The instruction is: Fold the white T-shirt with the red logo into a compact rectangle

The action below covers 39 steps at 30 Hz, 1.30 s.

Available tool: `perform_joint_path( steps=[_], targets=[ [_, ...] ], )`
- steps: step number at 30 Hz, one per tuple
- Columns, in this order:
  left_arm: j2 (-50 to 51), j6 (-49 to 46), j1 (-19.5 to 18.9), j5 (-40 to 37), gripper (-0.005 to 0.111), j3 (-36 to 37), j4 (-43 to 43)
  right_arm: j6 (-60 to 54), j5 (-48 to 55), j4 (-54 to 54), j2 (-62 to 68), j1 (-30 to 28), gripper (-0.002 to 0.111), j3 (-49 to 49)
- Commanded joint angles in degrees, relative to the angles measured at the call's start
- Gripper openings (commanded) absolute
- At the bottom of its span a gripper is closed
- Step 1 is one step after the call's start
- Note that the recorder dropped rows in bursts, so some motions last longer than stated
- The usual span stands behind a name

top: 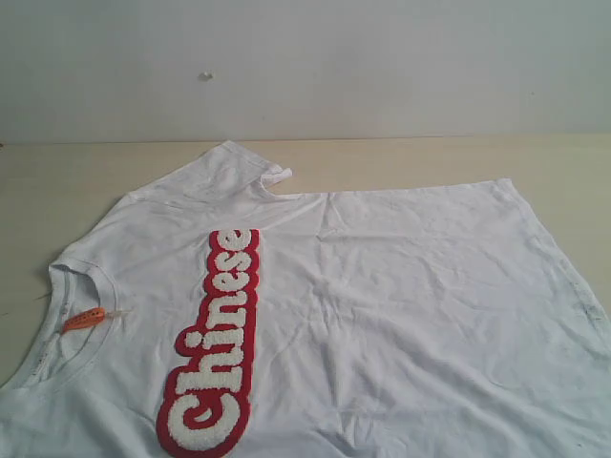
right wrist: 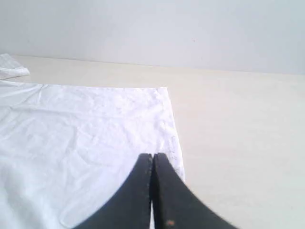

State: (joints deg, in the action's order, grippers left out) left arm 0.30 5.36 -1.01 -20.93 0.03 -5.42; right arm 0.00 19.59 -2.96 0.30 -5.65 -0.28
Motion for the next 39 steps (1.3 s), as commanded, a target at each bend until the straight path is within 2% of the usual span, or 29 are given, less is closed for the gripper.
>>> perform_joint_path(
  steps=[1, 3, 4, 6, 10, 13, 17, 20, 23, 24, 30, 35, 39],
  targets=[
    [-0.3, 0.4, 0.4, 0.4, 0.000, 0.0, 0.1, 0.0, -2.5, -0.8, -0.3, -0.4, 0.000, 0.3],
    [-0.3, -0.8, 0.4, 3.4, 0.000, 0.0, -1.9, 0.0, -5.1, -2.0, -0.3, -0.4, 0.000, 0.3],
    [-0.3, 0.7, 0.4, 9.1, 0.000, 0.0, 0.2, 0.0, -11.1, -2.6, -0.3, -0.4, 0.000, 0.3],
    [-0.3, 5.9, 0.4, 14.9, 0.000, 0.0, 5.1, 0.0, -20.9, 2.3, -0.3, -0.4, 0.000, 0.3],
    [-0.3, 9.9, 0.4, 20.2, 0.000, 0.0, 6.1, 0.0, -28.2, 7.1, -0.3, -0.4, 0.000, 0.3],
    [-0.3, 14.5, 0.4, 30.7, 0.000, 0.0, 6.4, 1.8, -37.1, 7.3, -0.3, -0.4, 0.000, 0.3],
    [-0.3, 27.3, 0.4, 36.5, 0.000, 0.0, 6.4, 8.9, -41.9, 7.3, -0.3, -0.4, 0.000, 0.3],
    [-0.3, 32.8, 0.4, 39.5, 0.000, 0.0, 3.9, 16.8, -42.4, 6.8, -0.3, -0.4, 0.000, 0.3],
    [-0.3, 41.1, 0.4, 39.6, 0.000, -1.4, -8.7, 22.3, -42.1, 6.0, -0.3, -0.4, 0.000, -0.2],
    [-0.3, 45.9, 0.4, 39.9, 0.000, -2.9, -15.4, 23.9, -41.0, 3.8, -0.3, -0.4, 0.000, -1.3],
    [7.9, 71.1, 0.4, 41.0, 0.000, -15.3, -47.7, 42.1, -33.5, -16.7, 3.3, -0.4, 0.000, -11.6],
    [19.3, 81.9, 0.4, 45.2, 0.000, -25.8, -62.2, 52.3, -31.8, -30.4, 11.3, -0.4, 0.000, -19.9],
    [30.0, 97.6, 0.4, 50.6, 0.000, -34.3, -79.8, 57.3, -25.5, -39.2, 19.5, -0.4, 0.000, -26.7]
  ],
)
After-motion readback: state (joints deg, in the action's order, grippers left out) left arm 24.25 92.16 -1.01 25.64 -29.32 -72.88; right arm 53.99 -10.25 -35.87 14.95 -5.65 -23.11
